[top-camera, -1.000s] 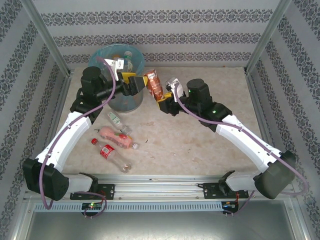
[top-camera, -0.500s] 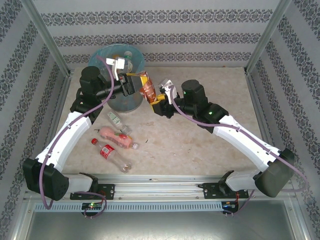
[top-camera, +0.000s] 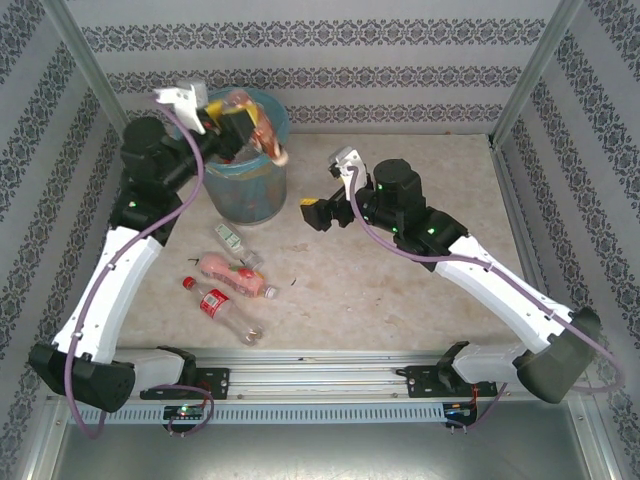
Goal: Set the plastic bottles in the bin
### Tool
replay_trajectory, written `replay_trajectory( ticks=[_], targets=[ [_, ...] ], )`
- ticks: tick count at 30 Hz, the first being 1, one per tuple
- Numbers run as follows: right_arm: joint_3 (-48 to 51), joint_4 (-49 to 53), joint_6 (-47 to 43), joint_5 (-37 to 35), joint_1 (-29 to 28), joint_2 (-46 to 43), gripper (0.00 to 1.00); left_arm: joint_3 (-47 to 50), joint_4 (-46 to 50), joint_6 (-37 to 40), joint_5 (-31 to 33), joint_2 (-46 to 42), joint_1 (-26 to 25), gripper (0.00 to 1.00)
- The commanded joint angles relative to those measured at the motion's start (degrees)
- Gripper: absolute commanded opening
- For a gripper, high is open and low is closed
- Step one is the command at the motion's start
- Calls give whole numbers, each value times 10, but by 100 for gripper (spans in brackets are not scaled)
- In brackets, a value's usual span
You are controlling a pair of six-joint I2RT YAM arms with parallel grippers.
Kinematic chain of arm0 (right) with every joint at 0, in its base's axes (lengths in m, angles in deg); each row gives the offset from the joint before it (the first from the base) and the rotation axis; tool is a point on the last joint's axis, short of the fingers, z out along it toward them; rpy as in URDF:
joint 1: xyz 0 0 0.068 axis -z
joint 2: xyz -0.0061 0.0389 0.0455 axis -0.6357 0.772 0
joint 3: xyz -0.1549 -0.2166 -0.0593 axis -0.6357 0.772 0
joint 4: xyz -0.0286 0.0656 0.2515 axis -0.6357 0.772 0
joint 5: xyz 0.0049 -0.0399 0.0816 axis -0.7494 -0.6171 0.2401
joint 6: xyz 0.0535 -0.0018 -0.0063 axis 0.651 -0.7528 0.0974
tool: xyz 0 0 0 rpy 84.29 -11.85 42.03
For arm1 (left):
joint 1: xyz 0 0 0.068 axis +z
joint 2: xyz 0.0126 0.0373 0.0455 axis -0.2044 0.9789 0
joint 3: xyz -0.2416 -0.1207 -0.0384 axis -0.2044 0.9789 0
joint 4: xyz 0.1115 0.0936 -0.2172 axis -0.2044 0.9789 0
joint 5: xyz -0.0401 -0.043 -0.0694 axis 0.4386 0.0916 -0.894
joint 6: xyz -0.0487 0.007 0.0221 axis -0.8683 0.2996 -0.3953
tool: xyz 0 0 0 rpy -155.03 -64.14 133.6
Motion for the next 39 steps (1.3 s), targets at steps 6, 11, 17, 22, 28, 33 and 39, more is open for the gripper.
replay_trajectory(
  ticks=[6, 11, 17, 22, 28, 33, 39],
  targets=[
    [24, -13, -5, -36, -1, -26, 98, -100, 115, 170, 180, 69, 66, 34],
    [42, -11, -8, -45, 0, -42, 98, -101, 120, 196, 202, 105, 84, 34],
    [51, -6, -6, -46, 2, -46, 98, -95, 101, 135, 80, 118, 87, 34],
    [46, -8, -4, -41, 3, -41, 98, -110, 85, 108, 9, 134, 77, 34],
    [30, -3, -10, -35, 3, -26, 98, -122, 70, 113, -5, 159, 74, 34],
    [26, 3, -14, -30, 3, -27, 98, -131, 101, 183, 153, 148, 79, 34],
    [32, 4, -18, -37, 4, -25, 98, -171, 164, 250, 194, 190, 103, 33]
  ],
)
